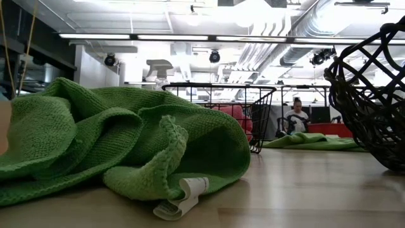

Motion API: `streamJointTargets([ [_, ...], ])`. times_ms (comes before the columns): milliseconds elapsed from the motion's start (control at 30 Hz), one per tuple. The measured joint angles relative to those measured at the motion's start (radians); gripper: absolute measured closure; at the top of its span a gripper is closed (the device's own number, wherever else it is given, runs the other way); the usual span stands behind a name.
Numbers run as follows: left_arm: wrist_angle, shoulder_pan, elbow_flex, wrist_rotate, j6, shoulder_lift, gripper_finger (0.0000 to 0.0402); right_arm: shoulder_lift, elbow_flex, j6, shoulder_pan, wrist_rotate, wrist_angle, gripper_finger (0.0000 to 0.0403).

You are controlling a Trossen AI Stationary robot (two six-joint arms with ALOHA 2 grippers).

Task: Sort microfiber towel by color & place in baskets
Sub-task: Put the blue towel into the orange bin

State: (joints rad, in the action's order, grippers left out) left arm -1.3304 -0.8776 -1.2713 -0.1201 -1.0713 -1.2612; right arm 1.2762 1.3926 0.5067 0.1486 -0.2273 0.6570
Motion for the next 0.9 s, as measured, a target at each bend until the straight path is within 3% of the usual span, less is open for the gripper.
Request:
streamJointTargets([
  [100, 0.000, -0.075, 0.000, 0.073, -0.065, -0.069, 0.0401, 0.000, 0.000, 0.009, 0.035, -0.020, 0.009, 0.0109],
  [233, 0.035, -0.090, 0.000, 0.134, -0.038, -0.158, 0.0401, 0.000, 0.000, 0.014, 0.074, -0.059, 0.012, 0.0109],
  [367, 0.152, -0.091, 0.000, 0.081, 0.098, -0.247, 0.0401, 0.000, 0.000, 0.038, 0.093, -0.106, 0.013, 0.0109],
  [533, 0.259, -0.122, 0.005, 0.055, 0.128, -0.334, 0.0401, 0.000, 0.000, 0.057, 0.096, -0.131, 0.012, 0.0109],
  [767, 0.722, -0.168, 0.147, 0.039, 0.026, -0.354, 0.0401, 0.000, 0.000, 0.070, 0.096, -0.143, 0.012, 0.0109],
  [900, 0.667, -0.172, 0.190, 0.033, -0.019, -0.340, 0.0401, 0.000, 0.000, 0.070, 0.096, -0.166, 0.013, 0.0109],
])
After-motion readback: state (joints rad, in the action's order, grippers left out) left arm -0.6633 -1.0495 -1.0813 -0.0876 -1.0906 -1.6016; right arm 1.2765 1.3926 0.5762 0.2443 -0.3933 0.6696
